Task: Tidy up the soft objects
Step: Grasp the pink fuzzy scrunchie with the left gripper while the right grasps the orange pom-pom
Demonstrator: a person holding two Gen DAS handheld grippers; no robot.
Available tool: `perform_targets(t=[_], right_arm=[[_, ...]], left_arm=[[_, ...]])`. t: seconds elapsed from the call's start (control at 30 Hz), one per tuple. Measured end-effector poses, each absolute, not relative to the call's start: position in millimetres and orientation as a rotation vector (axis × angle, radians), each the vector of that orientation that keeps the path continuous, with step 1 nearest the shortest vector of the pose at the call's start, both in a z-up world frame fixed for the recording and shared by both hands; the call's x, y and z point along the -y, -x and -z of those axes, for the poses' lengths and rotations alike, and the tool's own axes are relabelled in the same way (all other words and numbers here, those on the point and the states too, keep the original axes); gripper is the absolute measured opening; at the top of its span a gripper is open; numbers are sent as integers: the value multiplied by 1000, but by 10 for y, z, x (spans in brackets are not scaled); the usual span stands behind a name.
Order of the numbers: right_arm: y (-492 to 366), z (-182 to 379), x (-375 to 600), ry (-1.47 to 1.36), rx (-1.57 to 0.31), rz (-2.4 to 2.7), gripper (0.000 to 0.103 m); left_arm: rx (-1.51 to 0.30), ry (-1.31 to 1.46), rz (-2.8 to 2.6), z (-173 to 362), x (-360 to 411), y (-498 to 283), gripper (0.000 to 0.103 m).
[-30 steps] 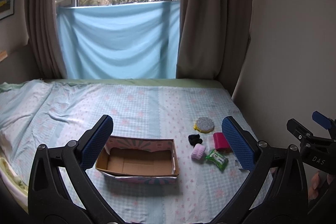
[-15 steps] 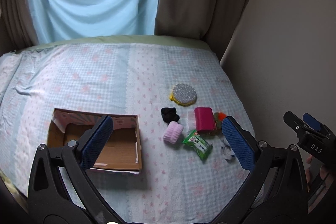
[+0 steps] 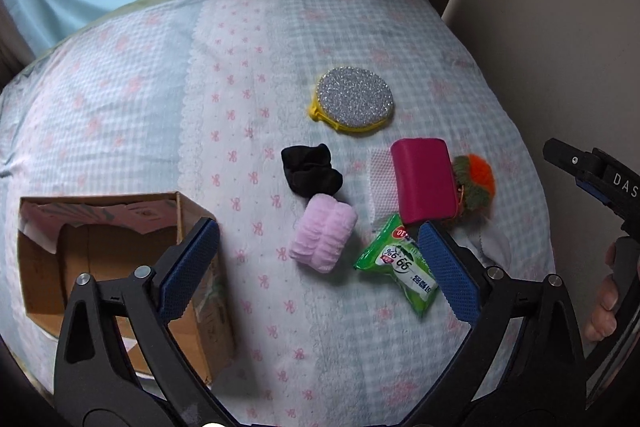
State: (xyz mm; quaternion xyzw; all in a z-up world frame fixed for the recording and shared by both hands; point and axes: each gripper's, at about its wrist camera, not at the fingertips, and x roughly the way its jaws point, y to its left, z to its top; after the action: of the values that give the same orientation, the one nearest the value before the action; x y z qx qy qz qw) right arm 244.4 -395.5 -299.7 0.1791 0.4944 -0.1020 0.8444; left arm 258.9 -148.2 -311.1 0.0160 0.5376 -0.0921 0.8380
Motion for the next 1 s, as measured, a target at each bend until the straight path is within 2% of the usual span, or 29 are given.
perform_targets(t=[0.13,0.2,0.43,0.53,0.6,0.7,1.0], right_arm=[[-2704,3453,4013,-471,-1080,246,83],[-2803,3662,4031,-512,-1099,261,77],[-2988,4201,4113,-669,-1159,321,68],[-3012,4353,4115,-719,-1188,332,57],[-2995,4409,4109,-741,-1200,344,50],[-2997,4416,4077,-720,-1199,360,39],[-2948,4408,4035,-698,-1189,374,35]], left_arm=[[-1201,-81,187,3552,1560,-2773,93],[-1235,-90,196,3747,1587,-2834,88],[-1309,-124,218,4204,1650,-2935,79],[-1339,-126,231,4338,1676,-2964,69],[-1356,-124,241,4400,1695,-2976,56],[-1373,-119,261,4464,1737,-2987,45],[-1369,-116,271,4457,1771,-3012,37]])
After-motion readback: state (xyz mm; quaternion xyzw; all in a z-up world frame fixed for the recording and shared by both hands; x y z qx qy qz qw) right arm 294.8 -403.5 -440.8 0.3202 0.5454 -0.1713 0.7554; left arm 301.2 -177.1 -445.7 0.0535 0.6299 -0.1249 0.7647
